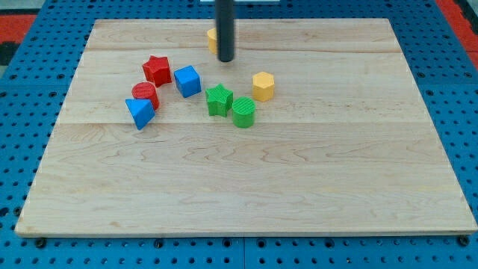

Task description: Move your arm towards the yellow hexagon

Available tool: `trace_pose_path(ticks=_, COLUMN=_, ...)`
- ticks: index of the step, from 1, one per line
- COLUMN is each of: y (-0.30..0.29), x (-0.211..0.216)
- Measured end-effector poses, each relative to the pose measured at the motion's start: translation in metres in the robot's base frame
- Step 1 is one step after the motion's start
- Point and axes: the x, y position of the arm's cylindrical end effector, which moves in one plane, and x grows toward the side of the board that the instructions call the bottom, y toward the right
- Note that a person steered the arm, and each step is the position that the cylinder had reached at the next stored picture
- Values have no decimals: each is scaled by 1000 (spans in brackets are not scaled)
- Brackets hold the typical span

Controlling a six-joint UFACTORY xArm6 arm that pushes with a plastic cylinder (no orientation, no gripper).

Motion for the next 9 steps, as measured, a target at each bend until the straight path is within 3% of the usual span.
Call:
trace_pose_path(ticks=1, y=-24, x=-23)
trace_pose_path(ticks=2, y=44, x=-32)
trace_pose_path(ticks=3, y=41, x=-20)
trace_pose_path(ticks=5, y=123, x=-5)
trace_pose_path(ticks=9, y=175, x=-4)
